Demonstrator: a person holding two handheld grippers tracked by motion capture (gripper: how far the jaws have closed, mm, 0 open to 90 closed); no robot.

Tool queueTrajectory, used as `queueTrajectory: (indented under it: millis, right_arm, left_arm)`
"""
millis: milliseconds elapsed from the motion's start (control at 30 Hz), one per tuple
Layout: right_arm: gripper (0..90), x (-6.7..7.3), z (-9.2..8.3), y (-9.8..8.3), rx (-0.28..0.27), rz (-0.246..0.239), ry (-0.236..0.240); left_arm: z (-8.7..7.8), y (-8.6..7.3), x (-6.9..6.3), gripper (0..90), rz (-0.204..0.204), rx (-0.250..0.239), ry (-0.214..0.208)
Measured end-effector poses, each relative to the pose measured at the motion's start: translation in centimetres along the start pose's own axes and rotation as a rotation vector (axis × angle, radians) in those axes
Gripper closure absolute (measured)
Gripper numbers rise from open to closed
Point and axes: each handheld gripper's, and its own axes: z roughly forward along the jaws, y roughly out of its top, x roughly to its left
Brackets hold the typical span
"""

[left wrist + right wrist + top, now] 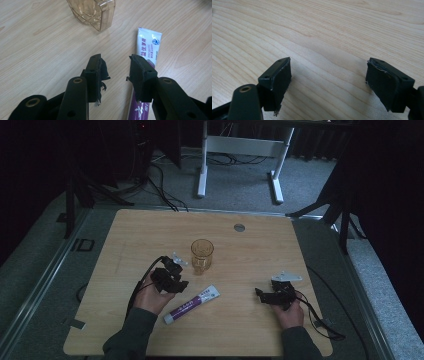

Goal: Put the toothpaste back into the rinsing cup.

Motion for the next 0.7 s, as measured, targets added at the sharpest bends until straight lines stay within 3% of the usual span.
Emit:
queueTrajectory:
  millis: [700]
  right_arm:
    - [20.5,0.0,0.0,0.0,0.001,-0.001,0.0]
  left_arm:
    - [0.8,0.6,-1.3,60.7,0.039,0.079,0.001]
